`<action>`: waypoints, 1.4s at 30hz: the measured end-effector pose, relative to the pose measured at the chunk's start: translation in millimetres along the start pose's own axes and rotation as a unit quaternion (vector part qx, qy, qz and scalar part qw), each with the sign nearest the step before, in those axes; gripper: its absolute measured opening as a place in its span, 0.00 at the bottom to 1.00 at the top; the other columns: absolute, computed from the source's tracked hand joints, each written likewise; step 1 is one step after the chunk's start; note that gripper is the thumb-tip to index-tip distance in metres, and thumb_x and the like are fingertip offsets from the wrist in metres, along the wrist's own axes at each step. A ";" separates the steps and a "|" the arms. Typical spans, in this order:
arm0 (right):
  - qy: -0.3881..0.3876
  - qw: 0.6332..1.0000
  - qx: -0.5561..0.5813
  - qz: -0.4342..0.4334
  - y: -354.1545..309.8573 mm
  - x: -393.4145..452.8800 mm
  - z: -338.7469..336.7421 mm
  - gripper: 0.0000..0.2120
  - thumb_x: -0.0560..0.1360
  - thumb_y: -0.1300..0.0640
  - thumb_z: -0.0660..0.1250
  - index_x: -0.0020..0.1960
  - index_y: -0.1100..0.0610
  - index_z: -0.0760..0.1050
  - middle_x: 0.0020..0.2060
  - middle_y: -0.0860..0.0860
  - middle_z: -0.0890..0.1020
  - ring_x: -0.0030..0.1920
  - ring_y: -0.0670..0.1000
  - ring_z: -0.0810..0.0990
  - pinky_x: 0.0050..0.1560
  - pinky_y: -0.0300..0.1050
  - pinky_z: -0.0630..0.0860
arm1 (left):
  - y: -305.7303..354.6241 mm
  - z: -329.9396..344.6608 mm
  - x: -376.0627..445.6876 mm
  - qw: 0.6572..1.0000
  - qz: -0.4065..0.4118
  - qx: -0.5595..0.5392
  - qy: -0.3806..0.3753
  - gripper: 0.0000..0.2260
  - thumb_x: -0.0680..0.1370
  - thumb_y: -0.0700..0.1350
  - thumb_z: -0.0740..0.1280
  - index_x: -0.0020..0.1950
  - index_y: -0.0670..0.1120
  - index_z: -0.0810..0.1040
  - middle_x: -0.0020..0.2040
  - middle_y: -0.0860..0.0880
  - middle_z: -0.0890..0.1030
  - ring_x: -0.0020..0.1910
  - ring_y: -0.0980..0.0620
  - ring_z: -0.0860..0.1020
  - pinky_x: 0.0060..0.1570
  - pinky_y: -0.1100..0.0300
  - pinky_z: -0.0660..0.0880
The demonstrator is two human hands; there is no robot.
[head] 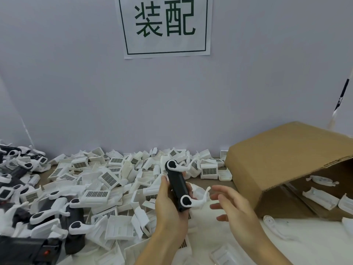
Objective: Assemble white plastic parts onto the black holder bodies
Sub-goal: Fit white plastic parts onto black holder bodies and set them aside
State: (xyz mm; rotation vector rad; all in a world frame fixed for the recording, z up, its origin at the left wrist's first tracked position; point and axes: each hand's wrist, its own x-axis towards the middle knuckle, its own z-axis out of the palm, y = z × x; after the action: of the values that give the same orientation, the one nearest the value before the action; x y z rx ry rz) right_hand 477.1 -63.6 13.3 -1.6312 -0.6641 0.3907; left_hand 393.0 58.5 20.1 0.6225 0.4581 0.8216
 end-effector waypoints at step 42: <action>-0.126 0.988 0.069 0.050 4.4 0.1 5.8 0.15 0.80 0.66 0.60 0.61 0.50 0.71 0.40 0.56 0.80 0.36 0.51 0.78 0.42 0.46 0.78 | -15.9 -1.0 -5.7 0.970 0.017 0.183 -0.161 0.17 0.77 0.48 0.66 0.59 0.39 0.80 0.48 0.39 0.84 0.43 0.44 0.82 0.40 0.52 0.79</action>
State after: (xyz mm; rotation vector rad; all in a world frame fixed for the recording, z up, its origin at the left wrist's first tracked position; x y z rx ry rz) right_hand 474.6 -59.3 8.0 -1.4990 -0.7282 0.7110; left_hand 397.4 45.9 9.5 1.0907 0.3033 0.6562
